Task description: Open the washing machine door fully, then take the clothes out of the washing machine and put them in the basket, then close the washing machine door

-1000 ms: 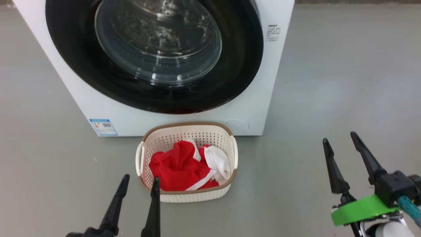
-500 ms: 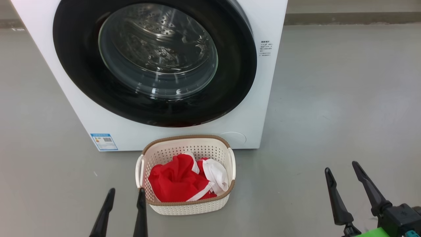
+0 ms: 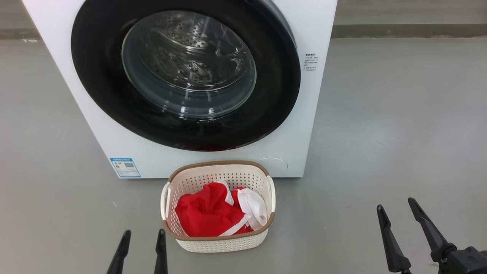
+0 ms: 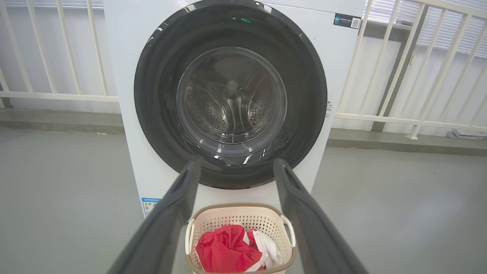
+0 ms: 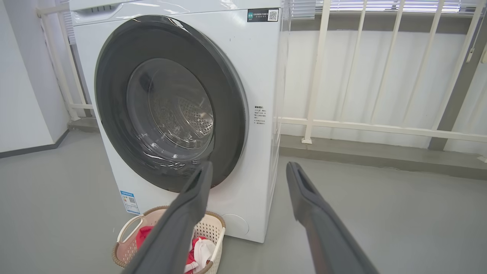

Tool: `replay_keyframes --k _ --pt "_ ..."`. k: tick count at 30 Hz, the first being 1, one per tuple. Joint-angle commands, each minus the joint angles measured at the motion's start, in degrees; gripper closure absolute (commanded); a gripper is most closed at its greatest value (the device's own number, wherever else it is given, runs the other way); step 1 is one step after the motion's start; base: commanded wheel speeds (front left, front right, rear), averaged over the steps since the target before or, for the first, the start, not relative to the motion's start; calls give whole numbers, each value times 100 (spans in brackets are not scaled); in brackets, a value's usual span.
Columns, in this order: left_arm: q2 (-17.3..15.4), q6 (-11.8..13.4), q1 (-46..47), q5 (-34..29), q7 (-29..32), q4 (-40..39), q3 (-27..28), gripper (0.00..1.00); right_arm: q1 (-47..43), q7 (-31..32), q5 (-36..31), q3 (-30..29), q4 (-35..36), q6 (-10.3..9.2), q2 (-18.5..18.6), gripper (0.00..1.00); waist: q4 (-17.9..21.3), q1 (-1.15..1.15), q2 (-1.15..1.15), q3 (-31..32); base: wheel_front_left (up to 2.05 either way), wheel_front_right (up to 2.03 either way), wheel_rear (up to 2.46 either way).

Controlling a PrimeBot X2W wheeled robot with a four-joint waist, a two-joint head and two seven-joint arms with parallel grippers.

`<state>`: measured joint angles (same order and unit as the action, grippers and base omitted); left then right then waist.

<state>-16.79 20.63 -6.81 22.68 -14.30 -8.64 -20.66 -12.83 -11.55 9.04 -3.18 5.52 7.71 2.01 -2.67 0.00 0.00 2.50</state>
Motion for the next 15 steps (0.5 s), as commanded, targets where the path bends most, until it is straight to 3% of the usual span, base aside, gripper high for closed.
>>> replay_keyframes --k 1,15 --pt "-31 -39 99 -51 -69 -122 219 0 117 12 36 116 198 -22 88 0 -3 0 0 -2 0 0 0" --pt "56 -195 58 -164 -69 -158 263 0 63 53 33 121 252 -22 87 0 -47 0 0 19 0 0 0"
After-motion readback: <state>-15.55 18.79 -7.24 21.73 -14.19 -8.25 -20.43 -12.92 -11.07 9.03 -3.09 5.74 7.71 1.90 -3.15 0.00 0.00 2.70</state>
